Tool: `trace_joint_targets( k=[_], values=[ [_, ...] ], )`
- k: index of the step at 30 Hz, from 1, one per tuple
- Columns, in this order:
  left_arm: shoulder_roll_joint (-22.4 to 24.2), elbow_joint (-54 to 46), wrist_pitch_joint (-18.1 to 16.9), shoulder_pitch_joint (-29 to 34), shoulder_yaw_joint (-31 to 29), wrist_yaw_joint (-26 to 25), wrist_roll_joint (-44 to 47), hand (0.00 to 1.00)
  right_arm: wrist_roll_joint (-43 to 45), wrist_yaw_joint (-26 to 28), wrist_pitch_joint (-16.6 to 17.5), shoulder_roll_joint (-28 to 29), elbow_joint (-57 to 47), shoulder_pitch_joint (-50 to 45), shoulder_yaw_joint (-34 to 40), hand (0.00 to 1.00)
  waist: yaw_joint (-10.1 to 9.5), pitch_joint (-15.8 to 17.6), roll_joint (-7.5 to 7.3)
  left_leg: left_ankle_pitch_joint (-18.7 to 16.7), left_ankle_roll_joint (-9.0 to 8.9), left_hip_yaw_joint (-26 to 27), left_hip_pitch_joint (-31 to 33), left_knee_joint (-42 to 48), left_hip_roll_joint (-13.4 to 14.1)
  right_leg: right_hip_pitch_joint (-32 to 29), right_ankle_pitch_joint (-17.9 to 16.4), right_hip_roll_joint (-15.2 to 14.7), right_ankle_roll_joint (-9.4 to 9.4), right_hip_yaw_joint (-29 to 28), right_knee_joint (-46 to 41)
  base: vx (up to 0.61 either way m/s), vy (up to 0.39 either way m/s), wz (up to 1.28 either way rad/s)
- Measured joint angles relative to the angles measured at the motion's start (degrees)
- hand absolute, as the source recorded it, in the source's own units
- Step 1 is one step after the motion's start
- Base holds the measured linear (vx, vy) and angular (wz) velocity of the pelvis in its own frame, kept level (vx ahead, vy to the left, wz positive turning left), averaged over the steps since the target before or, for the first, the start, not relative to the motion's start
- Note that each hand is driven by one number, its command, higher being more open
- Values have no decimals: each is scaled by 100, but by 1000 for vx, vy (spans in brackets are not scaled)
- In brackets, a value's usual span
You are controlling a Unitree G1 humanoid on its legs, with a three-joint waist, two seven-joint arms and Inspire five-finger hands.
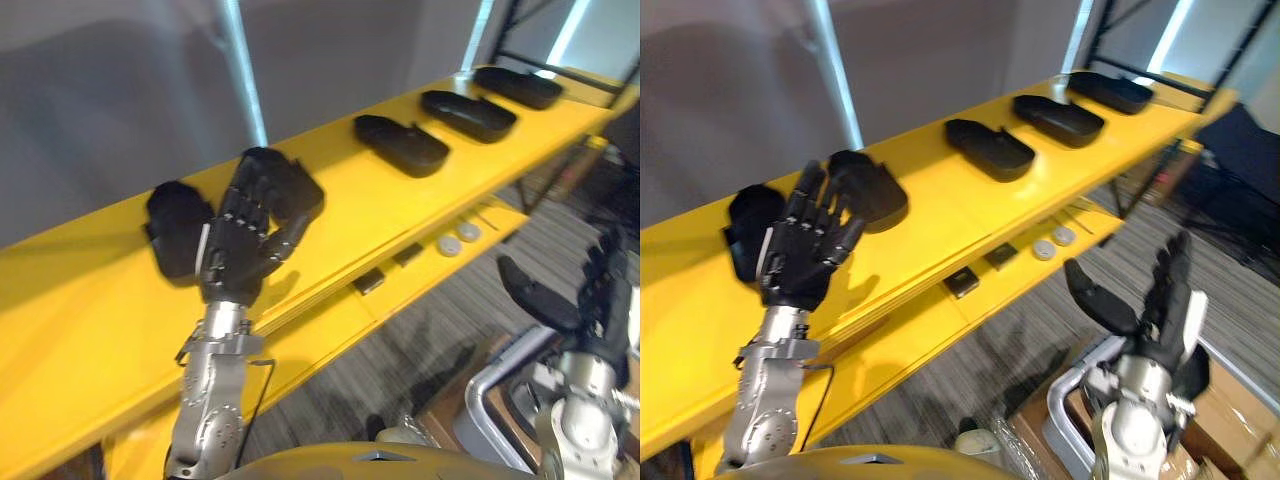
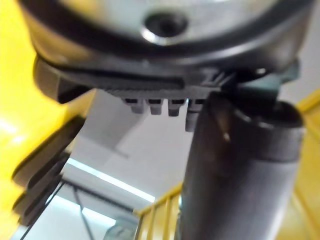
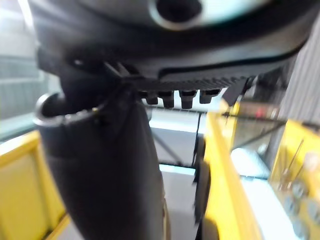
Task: Walk over and take three plastic housings, then place them on the shelf
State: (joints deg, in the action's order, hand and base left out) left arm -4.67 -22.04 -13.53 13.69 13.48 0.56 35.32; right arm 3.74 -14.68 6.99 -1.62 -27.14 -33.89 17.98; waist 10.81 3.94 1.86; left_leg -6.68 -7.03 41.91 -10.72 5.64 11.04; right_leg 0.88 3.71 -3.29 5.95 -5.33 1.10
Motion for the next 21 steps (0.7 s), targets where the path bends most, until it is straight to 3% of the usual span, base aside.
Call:
trace_joint_targets(
  k=[1, 4, 6, 9, 11, 12, 14, 15, 21],
  values=[
    [5, 0, 2, -106, 171, -85, -2, 100, 29, 8, 4, 120, -63, -286, -32, 100, 110, -3, 9, -84, -57, 141, -5, 163, 154, -30, 21, 97, 28, -59, 0, 70, -101, -70],
    [25, 0, 17, -258, 370, -239, -2, 100, 168, 42, 39, 256, -63, -554, -280, 100, 202, -24, 46, -161, -165, 377, -71, 349, 407, -78, 34, 310, 42, -131, -7, 22, -104, -42],
    [30, 0, 52, -268, 365, -338, -21, 100, 165, 95, 149, 224, -63, -535, -470, 100, 181, -29, 64, -155, -181, 357, -63, 415, 501, -108, 28, 399, 40, -116, -5, -26, -115, -12],
    [28, -2, 181, -255, 242, -534, -47, 100, 167, 260, 227, -69, -59, -156, -772, 100, -43, -71, 136, -154, -171, 137, 48, 541, 538, -183, 21, 481, 31, -119, -3, -41, -84, -3],
    [17, -95, 269, -158, -83, -612, -46, 100, 156, 275, 228, -404, -24, 498, -973, 100, -384, -79, 141, -290, 241, -1112, 354, 1107, 586, -171, 51, 563, -36, -291, -4, -33, -72, -29],
    [7, -155, 271, -129, -183, -635, -46, 100, 140, 252, 228, -476, -19, 685, -1028, 100, -475, -84, 147, -334, 351, -1485, 476, 1326, 582, -163, 60, 569, -80, -355, -7, -16, 27, -45],
    [17, -532, 272, 110, -551, -649, -36, 100, 115, 117, 228, -661, 40, 1298, -1277, 100, -758, -62, 142, -493, 581, -2747, 851, 1950, 482, -195, 115, 582, -253, -574, -16, -22, 143, -47],
    [16, -885, 231, 364, -738, -570, -3, 100, 105, 8, 222, -693, 65, 1577, -1467, 100, -977, -125, 248, -621, 480, -3259, 743, 1792, 364, -325, 93, 633, -313, -630, -168, -126, 216, -25],
    [12, -981, 104, 413, -568, -10, 360, 100, 40, -130, 103, -406, 354, 1407, -1750, 100, -1034, -59, 130, -885, 170, -3234, 741, 1148, 65, -792, -22, 407, -160, -487, -688, -109, 157, 13]
  ],
)
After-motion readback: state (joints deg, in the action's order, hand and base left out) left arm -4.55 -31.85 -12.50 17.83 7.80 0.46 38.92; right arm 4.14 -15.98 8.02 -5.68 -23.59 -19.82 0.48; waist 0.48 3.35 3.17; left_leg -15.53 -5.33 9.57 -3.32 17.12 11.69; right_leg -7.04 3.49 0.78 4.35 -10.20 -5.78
